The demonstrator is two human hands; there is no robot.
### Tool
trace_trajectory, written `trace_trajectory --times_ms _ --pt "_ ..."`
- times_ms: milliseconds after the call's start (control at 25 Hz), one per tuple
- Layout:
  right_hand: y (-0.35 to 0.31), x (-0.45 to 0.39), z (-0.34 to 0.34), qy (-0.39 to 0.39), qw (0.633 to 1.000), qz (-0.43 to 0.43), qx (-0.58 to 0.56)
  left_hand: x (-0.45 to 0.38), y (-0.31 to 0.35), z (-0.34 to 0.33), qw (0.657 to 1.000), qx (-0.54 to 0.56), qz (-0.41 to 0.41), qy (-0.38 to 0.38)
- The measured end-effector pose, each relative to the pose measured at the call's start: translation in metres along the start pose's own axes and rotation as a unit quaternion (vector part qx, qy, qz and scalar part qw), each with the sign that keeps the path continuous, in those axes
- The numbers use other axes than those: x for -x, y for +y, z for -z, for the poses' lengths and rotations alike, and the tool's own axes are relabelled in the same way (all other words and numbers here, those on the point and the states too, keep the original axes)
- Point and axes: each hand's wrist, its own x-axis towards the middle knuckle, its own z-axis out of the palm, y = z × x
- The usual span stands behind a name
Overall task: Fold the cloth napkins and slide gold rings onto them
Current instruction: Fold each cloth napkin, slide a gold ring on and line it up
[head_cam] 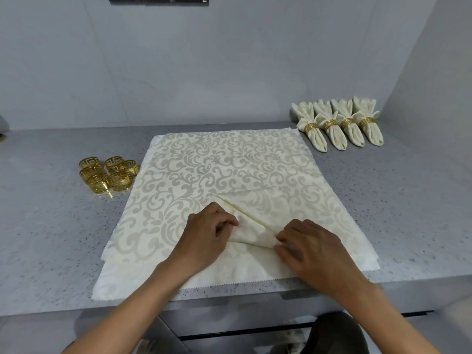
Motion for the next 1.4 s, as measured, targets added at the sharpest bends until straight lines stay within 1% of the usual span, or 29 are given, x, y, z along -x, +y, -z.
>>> trace_trajectory --times_ms 80,160,200,280,360,440,480,520,600,640,720,760,800,880,920,1000,1080,1160,1200,1240,1320,1400 --pt "0.001 0.0 0.0 0.002 0.999 0.028 0.041 0.002 0.0 -0.002 0.997 -0.072 -0.026 0.013" --pt "-0.003 -0.002 0.002 0.02 0.994 0.049 0.093 -0.001 0.003 0.0 0.984 -0.166 -0.061 0.025" --pt "-0.009 -0.003 0.004 0.031 0.993 0.048 0.105 -0.005 0.005 0.002 0.976 -0.203 -0.073 0.013" --pt "-0.033 -0.007 0.005 0.037 0.995 0.032 0.087 -0.016 0.013 0.013 0.964 -0.246 -0.08 -0.056" --pt "-0.074 -0.009 -0.005 0.025 0.998 -0.002 0.058 -0.028 0.016 0.027 0.961 -0.234 -0.057 -0.135" --pt "-0.12 -0.018 -0.022 -0.005 0.999 -0.032 -0.01 -0.036 0.013 0.04 0.956 -0.215 -0.022 -0.198" --pt "-0.139 -0.022 -0.026 -0.02 0.998 -0.037 -0.046 -0.037 0.012 0.045 0.954 -0.202 -0.011 -0.22" --pt "-0.148 -0.025 -0.029 -0.017 0.997 -0.029 -0.069 -0.036 0.01 0.048 0.956 -0.181 -0.004 -0.229" --pt "-0.139 -0.029 -0.026 -0.005 0.992 -0.001 -0.124 -0.024 0.009 0.046 0.967 -0.134 0.0 -0.218" --pt "-0.121 -0.027 -0.019 -0.02 0.99 0.018 -0.139 -0.014 0.008 0.041 0.971 -0.126 -0.003 -0.204" --pt "-0.073 -0.016 -0.003 -0.051 0.989 0.056 -0.125 0.009 0.003 0.024 0.97 -0.188 -0.035 -0.149" --pt "-0.05 -0.011 0.005 -0.075 0.989 0.065 -0.107 0.019 -0.001 0.017 0.963 -0.235 -0.052 -0.118" --pt "-0.033 -0.007 0.012 -0.118 0.986 0.071 -0.091 0.026 -0.006 0.012 0.956 -0.272 -0.06 -0.09" --pt "-0.016 -0.005 0.016 -0.185 0.976 0.098 -0.064 0.031 -0.014 0.007 0.948 -0.308 -0.075 -0.04" --pt "-0.015 -0.006 0.014 -0.199 0.972 0.113 -0.052 0.03 -0.014 0.008 0.943 -0.319 -0.092 -0.021" --pt "-0.016 -0.011 0.012 -0.199 0.97 0.137 -0.03 0.028 -0.011 0.008 0.933 -0.335 -0.13 -0.007" --pt "-0.018 -0.017 0.013 -0.184 0.971 0.145 -0.037 0.027 -0.007 0.007 0.951 -0.273 -0.139 -0.042" --pt "-0.019 -0.029 0.014 -0.178 0.972 0.134 -0.071 0.024 -0.006 0.011 0.98 -0.152 -0.104 -0.073" --pt "-0.02 -0.038 0.014 -0.183 0.972 0.115 -0.093 0.023 -0.006 0.014 0.988 -0.101 -0.078 -0.09" --pt "-0.02 -0.048 0.013 -0.195 0.97 0.086 -0.12 0.023 -0.006 0.015 0.989 -0.081 -0.068 -0.102" --pt "-0.018 -0.066 0.007 -0.207 0.959 0.016 -0.192 0.023 -0.005 0.019 0.984 -0.114 -0.088 -0.104" --pt "-0.02 -0.074 0.0 -0.19 0.948 -0.05 -0.249 0.024 -0.007 0.022 0.983 -0.128 -0.1 -0.087"
